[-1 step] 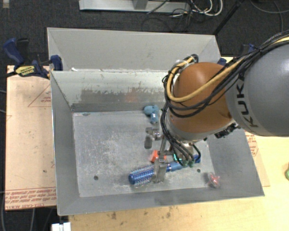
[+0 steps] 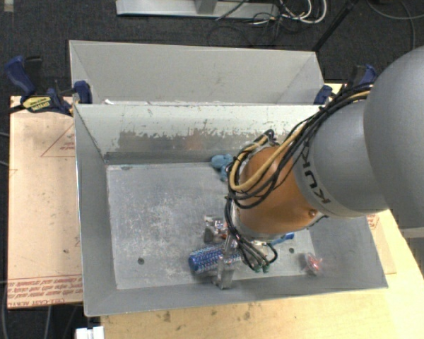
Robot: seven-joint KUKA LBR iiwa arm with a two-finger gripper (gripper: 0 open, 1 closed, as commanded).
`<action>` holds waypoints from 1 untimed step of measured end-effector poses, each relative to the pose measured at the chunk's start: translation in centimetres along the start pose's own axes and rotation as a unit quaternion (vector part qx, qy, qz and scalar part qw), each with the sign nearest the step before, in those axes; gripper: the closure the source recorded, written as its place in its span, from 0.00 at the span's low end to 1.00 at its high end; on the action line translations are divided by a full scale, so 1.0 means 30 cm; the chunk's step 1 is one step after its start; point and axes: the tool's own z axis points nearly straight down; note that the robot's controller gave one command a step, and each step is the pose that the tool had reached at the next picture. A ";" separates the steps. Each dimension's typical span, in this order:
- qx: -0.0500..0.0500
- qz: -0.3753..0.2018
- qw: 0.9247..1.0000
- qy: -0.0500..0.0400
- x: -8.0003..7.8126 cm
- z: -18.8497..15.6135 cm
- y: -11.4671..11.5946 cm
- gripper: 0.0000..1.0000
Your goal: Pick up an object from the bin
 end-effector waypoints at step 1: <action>-0.001 -0.153 0.988 0.006 0.007 -0.104 0.057 0.00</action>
Offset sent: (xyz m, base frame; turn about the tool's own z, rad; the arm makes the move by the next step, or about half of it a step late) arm -0.0047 0.0157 0.0307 -0.3084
